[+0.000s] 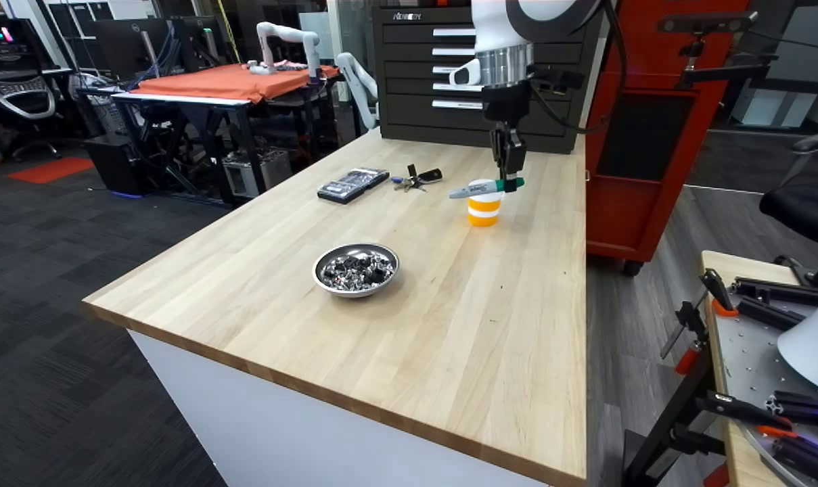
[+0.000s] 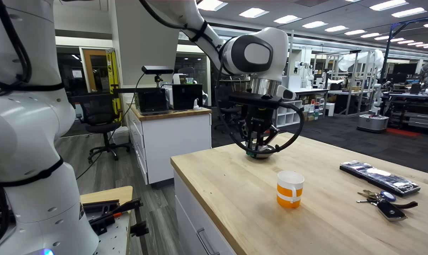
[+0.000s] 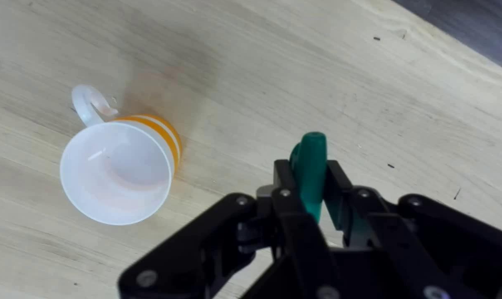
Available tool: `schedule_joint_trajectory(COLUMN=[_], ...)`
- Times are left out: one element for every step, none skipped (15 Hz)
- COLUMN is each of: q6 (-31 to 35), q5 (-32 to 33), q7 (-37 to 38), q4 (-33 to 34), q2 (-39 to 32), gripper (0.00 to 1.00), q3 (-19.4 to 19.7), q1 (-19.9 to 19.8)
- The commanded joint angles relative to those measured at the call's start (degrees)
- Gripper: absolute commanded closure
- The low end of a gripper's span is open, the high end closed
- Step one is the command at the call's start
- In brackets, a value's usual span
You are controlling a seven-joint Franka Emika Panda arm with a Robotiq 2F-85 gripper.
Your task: Put the marker in the mug
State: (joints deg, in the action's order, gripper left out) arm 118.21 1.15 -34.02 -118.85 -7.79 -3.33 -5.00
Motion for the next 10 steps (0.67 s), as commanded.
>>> schedule_joint_trajectory(q6=[-6.8,-8.3,-9.9,-11.7,-13.4,-15.1,-16.4,-17.3,-18.2,-19.1], q5=[3.9,5.2,6.4,7.5,8.7,9.7,11.0,12.2,13.4,14.4], q7=[1.0,1.5,1.6,1.7,1.8,1.5,1.3,0.8,0.7,0.7], q4=[2.6,3.4,4.3,5.2,6.0,6.7,7.2,7.7,8.3,8.8], q2=[1.7,1.6,1.4,1.1,0.9,0.7,0.5,0.4,0.2,-0.1], gripper=[0.94,0.94,0.94,0.94,0.94,0.94,0.94,0.94,0.94,0.94], q3=[1.8,2.1,2.4,2.7,2.9,3.1,3.2,3.4,3.5,3.6], q1=[0.9,0.9,0.9,0.9,0.9,0.9,0.9,0.9,0.9,0.8])
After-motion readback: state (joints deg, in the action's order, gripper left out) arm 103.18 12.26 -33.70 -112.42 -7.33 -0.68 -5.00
